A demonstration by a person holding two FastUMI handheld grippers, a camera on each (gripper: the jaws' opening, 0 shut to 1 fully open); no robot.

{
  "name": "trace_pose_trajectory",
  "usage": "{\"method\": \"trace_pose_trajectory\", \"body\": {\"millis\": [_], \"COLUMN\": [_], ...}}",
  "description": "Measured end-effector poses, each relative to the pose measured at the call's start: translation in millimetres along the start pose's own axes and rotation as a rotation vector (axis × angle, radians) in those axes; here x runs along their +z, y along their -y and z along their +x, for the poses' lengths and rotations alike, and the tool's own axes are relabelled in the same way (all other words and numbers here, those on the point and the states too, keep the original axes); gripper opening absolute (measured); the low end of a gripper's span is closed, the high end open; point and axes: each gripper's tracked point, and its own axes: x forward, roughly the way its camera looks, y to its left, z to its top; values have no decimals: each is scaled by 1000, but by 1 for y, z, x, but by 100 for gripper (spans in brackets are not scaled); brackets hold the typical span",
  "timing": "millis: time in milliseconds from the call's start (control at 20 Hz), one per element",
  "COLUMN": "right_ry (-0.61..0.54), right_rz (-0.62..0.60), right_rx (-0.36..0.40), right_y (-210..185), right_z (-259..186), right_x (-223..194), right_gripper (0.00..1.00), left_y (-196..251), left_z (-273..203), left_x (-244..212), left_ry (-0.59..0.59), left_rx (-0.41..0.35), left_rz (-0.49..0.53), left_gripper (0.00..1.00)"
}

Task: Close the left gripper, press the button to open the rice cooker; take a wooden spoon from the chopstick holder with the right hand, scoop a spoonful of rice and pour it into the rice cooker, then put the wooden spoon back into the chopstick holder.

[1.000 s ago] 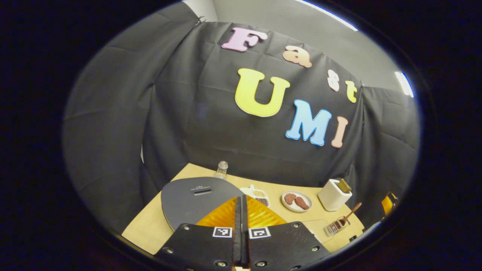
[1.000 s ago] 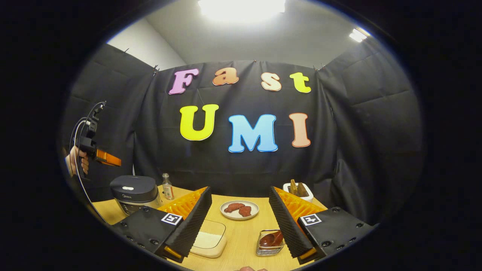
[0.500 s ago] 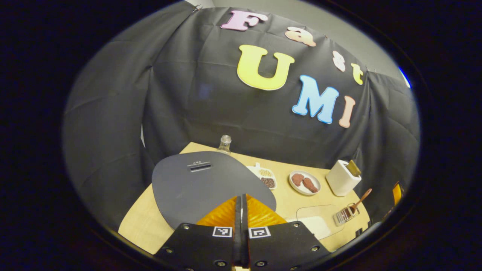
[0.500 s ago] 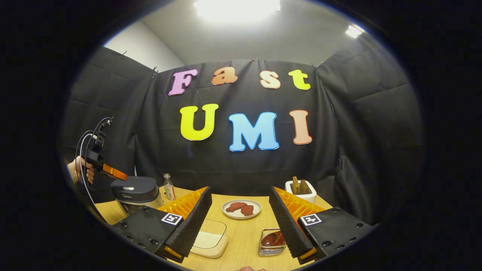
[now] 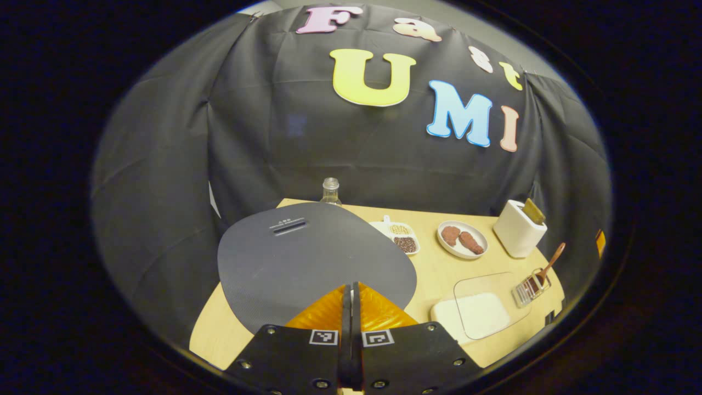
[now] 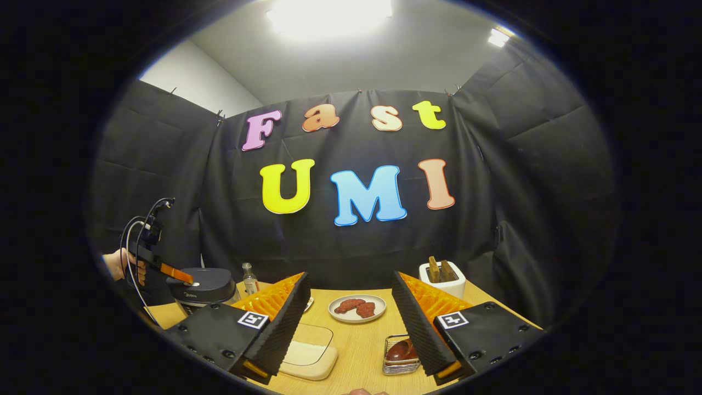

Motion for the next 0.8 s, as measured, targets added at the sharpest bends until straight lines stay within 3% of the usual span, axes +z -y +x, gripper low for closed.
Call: {"method": "trace_pose_trajectory", "body": {"millis": [300, 800], "right_ry": [-25, -65], "right_rz": [-4, 24], "right_rx": [7, 41], "right_y": [2, -11], "right_z": [4, 6], "right_x": [-18, -45], "right_gripper": [95, 96], "left_y": [1, 0], "left_z": [0, -2], "left_x": [-6, -9], "left_ry": [-15, -40], "left_rx": [32, 0], "left_rz": [73, 33], "left_gripper": [2, 2]}}
